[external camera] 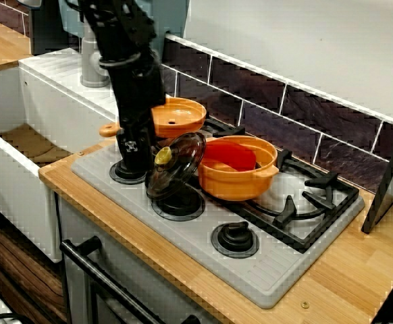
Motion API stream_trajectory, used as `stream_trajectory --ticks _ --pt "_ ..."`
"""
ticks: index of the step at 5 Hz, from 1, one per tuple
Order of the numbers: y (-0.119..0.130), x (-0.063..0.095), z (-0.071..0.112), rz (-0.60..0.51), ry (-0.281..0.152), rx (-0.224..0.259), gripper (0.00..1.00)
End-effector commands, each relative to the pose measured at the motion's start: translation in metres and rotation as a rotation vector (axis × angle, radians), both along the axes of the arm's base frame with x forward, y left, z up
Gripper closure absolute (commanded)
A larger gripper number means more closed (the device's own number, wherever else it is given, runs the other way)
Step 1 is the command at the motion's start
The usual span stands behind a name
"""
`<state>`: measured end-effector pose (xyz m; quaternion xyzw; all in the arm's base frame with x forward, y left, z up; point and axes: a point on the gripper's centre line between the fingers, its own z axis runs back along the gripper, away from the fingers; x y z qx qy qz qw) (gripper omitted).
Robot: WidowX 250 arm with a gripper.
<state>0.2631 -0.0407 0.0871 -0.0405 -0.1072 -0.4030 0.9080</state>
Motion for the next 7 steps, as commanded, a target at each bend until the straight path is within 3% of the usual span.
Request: stream_trajectory --ticks 1,3,5,7 --pt "-0.017 0.015 0.0 -0.004 -0.069 0.184 0.0" --pt "-0.021 0.023 0.003 0.002 -0.066 0.25 0.0" --pt "-0.014 0.028 0.018 0.009 -0.056 0.246 0.0" --pt "-0.007 0.036 0.023 0.009 -0.043 0.247 0.0"
